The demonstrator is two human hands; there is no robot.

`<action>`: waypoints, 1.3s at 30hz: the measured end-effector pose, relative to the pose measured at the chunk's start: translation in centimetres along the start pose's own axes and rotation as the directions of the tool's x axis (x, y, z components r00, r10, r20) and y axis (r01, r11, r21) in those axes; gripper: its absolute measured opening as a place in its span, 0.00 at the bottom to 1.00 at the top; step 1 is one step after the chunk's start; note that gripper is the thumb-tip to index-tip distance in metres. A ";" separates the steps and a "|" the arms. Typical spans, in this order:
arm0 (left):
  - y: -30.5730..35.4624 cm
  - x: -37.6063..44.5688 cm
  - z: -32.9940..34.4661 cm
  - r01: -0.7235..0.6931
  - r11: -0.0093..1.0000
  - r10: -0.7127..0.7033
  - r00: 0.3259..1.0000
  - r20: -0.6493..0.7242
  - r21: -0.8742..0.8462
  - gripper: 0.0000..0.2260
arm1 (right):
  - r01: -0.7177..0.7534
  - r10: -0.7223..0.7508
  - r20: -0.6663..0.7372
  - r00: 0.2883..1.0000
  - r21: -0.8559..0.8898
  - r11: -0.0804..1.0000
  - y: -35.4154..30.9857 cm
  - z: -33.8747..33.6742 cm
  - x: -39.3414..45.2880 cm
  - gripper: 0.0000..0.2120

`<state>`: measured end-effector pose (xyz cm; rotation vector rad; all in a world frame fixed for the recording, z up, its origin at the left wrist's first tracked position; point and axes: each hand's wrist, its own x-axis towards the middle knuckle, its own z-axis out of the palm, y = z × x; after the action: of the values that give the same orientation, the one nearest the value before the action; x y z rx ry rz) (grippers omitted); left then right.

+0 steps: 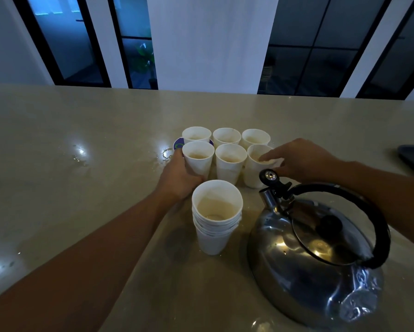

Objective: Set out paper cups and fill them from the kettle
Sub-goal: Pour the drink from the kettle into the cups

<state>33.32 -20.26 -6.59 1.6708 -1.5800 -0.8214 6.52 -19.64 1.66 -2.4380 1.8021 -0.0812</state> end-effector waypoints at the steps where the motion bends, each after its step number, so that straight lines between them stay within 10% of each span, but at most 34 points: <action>1: 0.0 -0.1 -0.1 0.000 1.000 0.000 1.000 0.004 -0.007 0.41 | 0.003 -0.004 -0.033 0.999 -0.024 1.000 0.1 -0.1 -0.2 0.21; 22: -0.5 -1.0 -0.4 0.080 0.996 -0.079 0.997 -0.016 0.034 0.32 | 0.351 -0.349 0.052 0.936 -0.243 0.904 -2.1 -0.8 1.8 0.15; 32: 2.6 -3.9 -4.0 0.031 0.997 -0.039 0.992 -0.117 -0.069 0.28 | 0.149 -0.103 -0.182 0.978 0.259 0.954 -1.4 -3.8 -1.6 0.13; 39: 10.5 -7.6 -6.0 -0.255 0.967 0.254 0.961 -0.112 0.006 0.14 | 0.008 -0.009 -0.001 1.000 0.355 0.935 -2.3 -5.1 -5.6 0.22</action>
<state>31.87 -12.62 5.38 1.4422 -1.6665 -0.5902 6.47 -13.91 7.10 -2.1887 1.6095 -0.3727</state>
